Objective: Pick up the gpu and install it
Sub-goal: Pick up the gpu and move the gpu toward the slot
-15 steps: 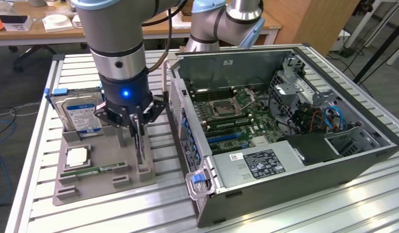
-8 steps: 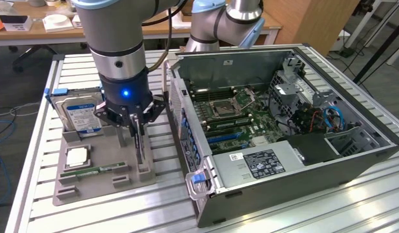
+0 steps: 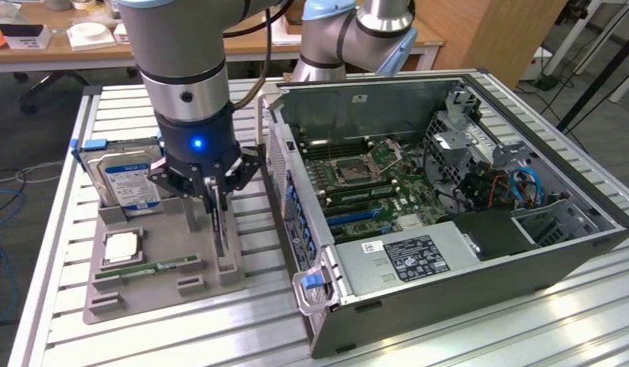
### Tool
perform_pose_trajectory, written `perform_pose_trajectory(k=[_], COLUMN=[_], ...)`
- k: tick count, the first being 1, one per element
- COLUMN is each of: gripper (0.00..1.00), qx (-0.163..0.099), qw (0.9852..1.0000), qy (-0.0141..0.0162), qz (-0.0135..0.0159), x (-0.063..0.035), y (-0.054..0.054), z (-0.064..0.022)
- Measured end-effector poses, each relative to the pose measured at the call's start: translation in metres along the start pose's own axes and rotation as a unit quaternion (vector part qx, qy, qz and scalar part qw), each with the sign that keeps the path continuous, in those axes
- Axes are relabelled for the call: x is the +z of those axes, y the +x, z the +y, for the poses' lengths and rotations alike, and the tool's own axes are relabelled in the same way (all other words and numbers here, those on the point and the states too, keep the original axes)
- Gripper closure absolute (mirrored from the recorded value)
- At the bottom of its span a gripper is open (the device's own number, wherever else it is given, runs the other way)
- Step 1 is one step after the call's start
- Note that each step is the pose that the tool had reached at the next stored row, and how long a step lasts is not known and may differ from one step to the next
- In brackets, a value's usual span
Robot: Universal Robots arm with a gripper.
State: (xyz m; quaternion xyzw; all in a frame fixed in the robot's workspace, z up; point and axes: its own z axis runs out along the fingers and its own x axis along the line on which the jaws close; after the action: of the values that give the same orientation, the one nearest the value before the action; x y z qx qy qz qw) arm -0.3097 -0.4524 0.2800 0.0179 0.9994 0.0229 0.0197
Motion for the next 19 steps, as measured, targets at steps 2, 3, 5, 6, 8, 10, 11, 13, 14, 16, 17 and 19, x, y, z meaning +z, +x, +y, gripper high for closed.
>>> perform_pose_trajectory(k=[2,3,5,6,8,10,11,13,14,16,17,19], gripper=[0.74,0.74,0.74,0.74,0.74,0.74,0.74,0.74,0.74,0.74,0.74,0.74], qx=[0.0,0.0,0.0,0.0,0.0,0.0,0.0,0.0,0.0,0.0,0.0,0.0], qw=[1.0,1.0,1.0,1.0,1.0,1.0,1.0,1.0,1.0,1.0,1.0,1.0], qy=[0.0,0.0,0.0,0.0,0.0,0.0,0.0,0.0001,0.0001,0.0001,0.0001,0.0001], qz=[0.0,0.0,0.0,0.0,0.0,0.0,0.0,0.0,0.0,0.0,0.0,0.0], x=[-0.0015,-0.0022,-0.0036,-0.0042,-0.0054,-0.0067,-0.0074,-0.0087,-0.0094,-0.0109,-0.0117,-0.0134], y=[0.0,0.0,0.0,0.0,0.0,0.0,0.0,0.0,0.0,0.0,0.0,-0.001], z=[0.0001,0.0001,0.0002,0.0002,0.0002,0.0003,0.0003,0.0004,0.0004,0.0005,0.0005,0.0006])
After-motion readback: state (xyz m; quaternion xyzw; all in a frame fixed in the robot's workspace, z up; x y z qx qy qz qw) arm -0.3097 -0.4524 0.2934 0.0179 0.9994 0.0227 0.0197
